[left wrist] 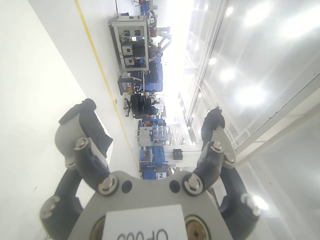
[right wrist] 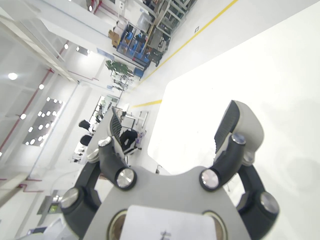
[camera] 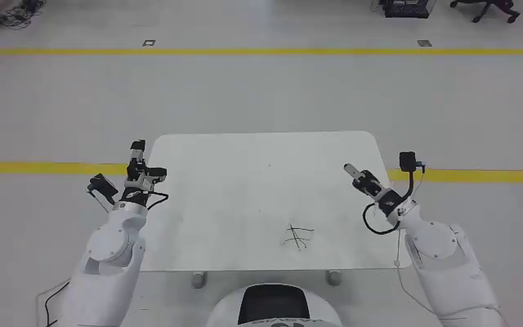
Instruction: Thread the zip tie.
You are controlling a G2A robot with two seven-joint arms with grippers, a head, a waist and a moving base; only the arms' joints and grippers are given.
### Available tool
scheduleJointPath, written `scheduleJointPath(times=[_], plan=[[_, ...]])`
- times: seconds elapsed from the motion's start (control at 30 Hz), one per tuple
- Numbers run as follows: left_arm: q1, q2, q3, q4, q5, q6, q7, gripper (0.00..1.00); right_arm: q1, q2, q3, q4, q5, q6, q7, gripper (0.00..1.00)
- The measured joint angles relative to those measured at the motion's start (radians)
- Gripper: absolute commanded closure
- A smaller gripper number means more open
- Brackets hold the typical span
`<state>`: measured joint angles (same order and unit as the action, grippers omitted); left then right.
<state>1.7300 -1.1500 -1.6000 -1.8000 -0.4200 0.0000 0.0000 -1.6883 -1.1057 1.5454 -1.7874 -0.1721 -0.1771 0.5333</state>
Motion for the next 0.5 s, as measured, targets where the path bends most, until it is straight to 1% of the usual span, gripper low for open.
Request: scheduleJointPath(times=[0.03,0.07,0.2,0.5], plan=[[0.0,0.0,0.0,0.0,0.0,0.0,0.0,0.0,0.01,0.001,-0.01,0.003,-0.023,-0.028,0.028,0.0],[0.0,0.0,0.0,0.0,0.0,0.0,0.0,0.0,0.012,0.002,-0.012,0.004,-0.029,-0.038,0.037,0.0],[0.0,0.0,0.0,0.0,0.0,0.0,0.0,0.0,0.012,0.002,-0.011,0.004,-0.022,-0.028,0.03,0.0],[0.0,0.0,0.0,0.0,0.0,0.0,0.0,0.0,0.011,0.002,-0.011,0.004,-0.022,-0.028,0.03,0.0]])
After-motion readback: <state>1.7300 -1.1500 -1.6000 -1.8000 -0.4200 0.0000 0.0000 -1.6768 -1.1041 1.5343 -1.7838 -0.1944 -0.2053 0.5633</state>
